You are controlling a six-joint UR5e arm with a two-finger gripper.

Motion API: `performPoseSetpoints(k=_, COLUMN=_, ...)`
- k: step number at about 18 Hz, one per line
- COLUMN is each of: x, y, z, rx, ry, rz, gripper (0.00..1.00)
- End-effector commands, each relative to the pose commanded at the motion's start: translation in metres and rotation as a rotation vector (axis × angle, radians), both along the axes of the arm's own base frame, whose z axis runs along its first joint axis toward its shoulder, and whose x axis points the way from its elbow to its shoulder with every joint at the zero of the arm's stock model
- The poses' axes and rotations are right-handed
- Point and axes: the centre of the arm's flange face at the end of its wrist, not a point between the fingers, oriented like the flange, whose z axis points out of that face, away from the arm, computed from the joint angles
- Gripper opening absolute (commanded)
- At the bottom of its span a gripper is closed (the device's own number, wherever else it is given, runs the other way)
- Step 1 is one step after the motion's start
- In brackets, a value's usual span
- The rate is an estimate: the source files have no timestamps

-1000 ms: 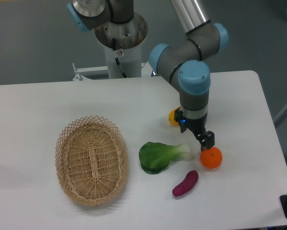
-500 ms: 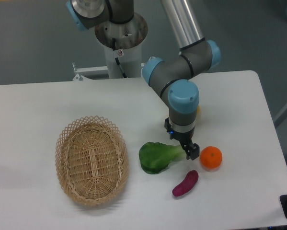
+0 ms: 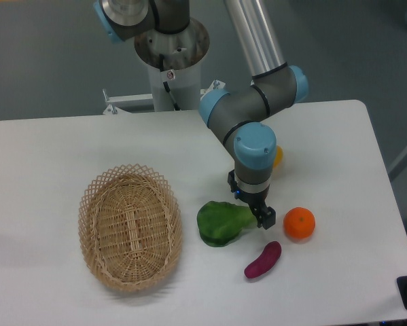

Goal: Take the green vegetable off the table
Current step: 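Close the gripper on the bok choy's white stem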

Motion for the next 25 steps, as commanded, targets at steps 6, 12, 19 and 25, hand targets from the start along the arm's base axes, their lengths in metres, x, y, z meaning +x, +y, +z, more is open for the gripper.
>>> performPoseSetpoints(k=6, x=0.000, y=0.000, z=-0.001, rx=-0.002, ry=0.000, rz=0.002, gripper=0.62)
performPoseSetpoints(k=12, x=-0.002, y=0.002, z=0.005, rx=0.010, ry=0.009, rz=0.011, gripper=0.55)
performPoseSetpoints(k=19, x=-0.003, y=0.000, z=0.013, rx=0.016, ry=0.019, rz=0.018, gripper=0.39)
performPoseSetpoints(k=25, x=-0.006, y=-0.001, z=0.028, rx=0.034, ry=0.039, rz=0.041, gripper=0.37)
